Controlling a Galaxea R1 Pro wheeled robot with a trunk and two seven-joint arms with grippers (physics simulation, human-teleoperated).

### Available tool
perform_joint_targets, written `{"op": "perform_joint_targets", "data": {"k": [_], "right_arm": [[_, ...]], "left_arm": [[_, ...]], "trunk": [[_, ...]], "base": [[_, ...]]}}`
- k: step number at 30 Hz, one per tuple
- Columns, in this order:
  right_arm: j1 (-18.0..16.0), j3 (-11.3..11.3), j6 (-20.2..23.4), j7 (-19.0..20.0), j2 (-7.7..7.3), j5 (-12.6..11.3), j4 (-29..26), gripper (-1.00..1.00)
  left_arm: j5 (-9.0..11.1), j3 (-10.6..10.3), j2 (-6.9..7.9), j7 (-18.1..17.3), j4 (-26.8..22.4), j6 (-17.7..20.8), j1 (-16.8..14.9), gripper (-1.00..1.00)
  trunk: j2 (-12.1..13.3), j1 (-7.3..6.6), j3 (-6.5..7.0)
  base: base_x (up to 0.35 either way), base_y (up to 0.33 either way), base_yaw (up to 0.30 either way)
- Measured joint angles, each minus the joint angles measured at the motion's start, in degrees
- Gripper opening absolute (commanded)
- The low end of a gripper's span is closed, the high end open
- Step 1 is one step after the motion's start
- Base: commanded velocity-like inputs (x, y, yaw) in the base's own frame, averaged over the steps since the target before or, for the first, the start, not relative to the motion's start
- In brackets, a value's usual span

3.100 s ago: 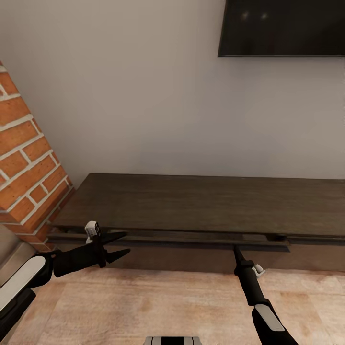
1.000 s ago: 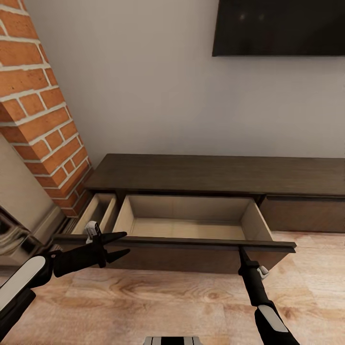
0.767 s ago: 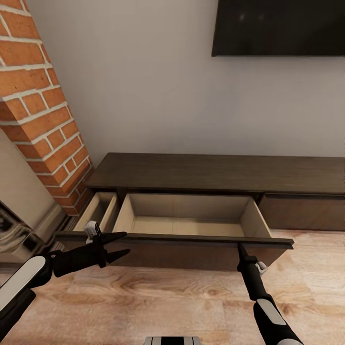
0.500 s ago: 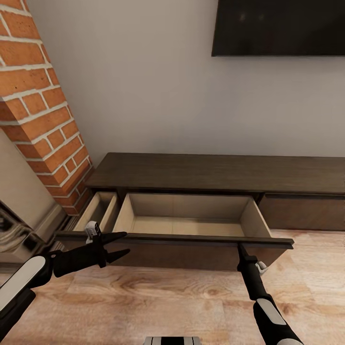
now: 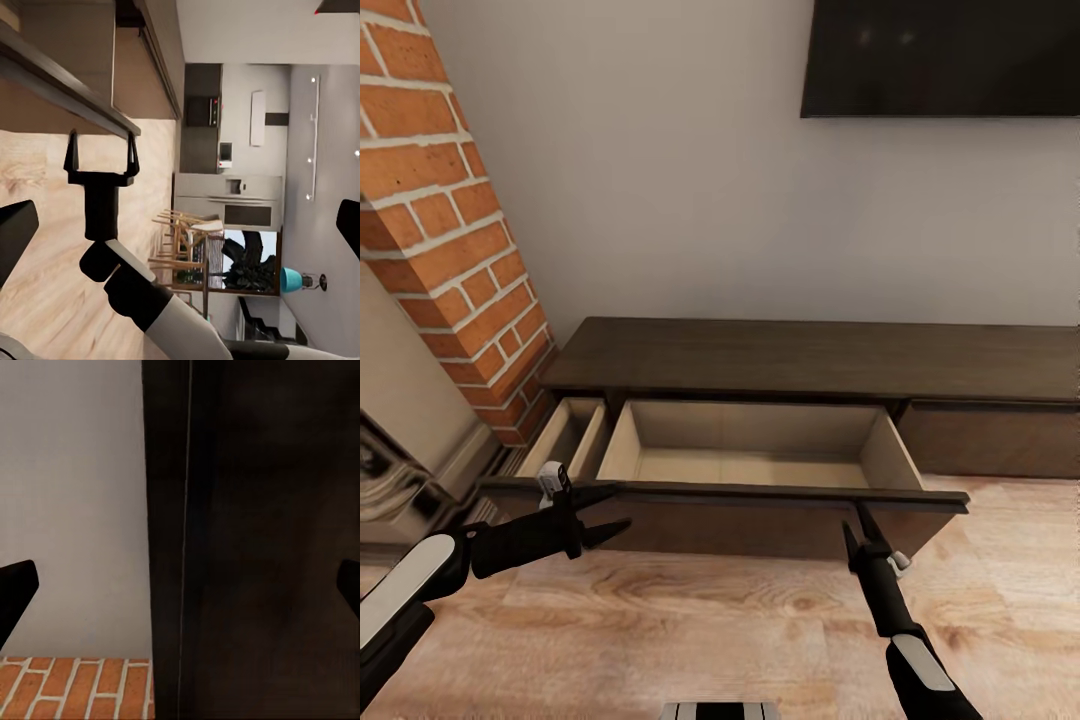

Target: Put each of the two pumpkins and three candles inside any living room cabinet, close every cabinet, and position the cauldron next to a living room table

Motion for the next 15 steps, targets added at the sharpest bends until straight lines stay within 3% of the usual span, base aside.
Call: {"op": "perform_joint_targets", "data": {"k": [15], "right_arm": [[0.00,-0.01,1.93,-0.78,0.00,0.11,-0.01,1.00]], "left_arm": [[0.10,0.00,-0.01,0.00,0.01,0.09,-0.03,1.00]], "trunk": [[0.00,0.00,0.00]], "base": [[-0.269,-0.041,0.000]]}}
